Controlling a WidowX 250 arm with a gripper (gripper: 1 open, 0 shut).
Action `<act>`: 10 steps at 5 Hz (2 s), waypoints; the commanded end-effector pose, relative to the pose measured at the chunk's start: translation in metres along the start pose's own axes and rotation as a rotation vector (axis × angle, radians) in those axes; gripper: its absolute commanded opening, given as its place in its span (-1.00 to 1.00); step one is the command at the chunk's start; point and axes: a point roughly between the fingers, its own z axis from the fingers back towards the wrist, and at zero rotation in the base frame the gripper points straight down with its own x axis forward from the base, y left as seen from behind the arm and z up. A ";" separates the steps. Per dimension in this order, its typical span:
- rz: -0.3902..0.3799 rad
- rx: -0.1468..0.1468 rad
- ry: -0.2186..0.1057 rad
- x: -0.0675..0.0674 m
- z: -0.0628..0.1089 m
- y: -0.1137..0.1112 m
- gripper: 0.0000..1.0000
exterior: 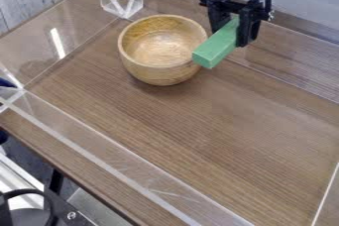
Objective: Remove the green block from inside the brown bowl and put it on the table
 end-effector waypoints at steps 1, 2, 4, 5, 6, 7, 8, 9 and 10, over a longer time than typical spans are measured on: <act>-0.029 0.016 -0.039 0.001 0.009 -0.008 -1.00; -0.045 0.013 0.001 0.000 -0.011 -0.011 -1.00; -0.092 -0.003 0.062 0.008 -0.058 -0.019 -1.00; -0.103 -0.002 0.067 0.012 -0.067 -0.020 -1.00; -0.106 -0.005 0.064 0.013 -0.070 -0.021 -1.00; -0.108 -0.009 0.061 0.013 -0.072 -0.021 -1.00; -0.109 -0.013 0.058 0.012 -0.071 -0.021 1.00; -0.108 -0.015 0.049 0.010 -0.067 -0.022 1.00; -0.106 -0.009 0.028 0.006 -0.057 -0.023 1.00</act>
